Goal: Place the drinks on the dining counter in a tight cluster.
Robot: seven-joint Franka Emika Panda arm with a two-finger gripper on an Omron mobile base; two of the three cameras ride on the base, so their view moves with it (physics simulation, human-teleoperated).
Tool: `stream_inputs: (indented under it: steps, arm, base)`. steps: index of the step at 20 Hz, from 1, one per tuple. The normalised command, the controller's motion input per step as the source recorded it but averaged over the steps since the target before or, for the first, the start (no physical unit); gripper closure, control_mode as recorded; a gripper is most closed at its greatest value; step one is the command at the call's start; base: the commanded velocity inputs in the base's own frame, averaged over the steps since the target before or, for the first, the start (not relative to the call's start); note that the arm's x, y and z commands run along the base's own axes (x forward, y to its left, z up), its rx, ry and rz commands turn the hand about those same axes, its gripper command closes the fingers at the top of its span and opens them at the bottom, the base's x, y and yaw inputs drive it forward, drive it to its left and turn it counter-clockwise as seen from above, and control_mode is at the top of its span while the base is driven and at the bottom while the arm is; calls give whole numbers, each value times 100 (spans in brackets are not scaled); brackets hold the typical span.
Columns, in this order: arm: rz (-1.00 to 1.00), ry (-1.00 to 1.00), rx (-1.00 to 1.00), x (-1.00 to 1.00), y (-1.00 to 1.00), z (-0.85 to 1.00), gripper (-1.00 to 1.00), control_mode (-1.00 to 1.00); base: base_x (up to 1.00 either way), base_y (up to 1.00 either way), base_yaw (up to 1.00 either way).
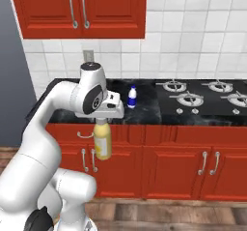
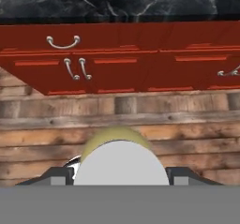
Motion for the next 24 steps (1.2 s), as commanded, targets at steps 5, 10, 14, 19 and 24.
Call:
stream_inputs:
  steps: [5,10,14,19,24]
  arm:
    - [0,0,0,0,0,0,100,100]
    - [0,0,0,0,0,0,100,100]
    - [0,0,0,0,0,0,100,100]
    - [0,0,0,0,0,0,100,100]
    - [0,0,0,0,0,0,100,100]
  base:
    - [-34,14,-73]
    - [-27,11,-79]
    - [-8,8,-86]
    - [-1,5,-92]
    - [0,1,-98]
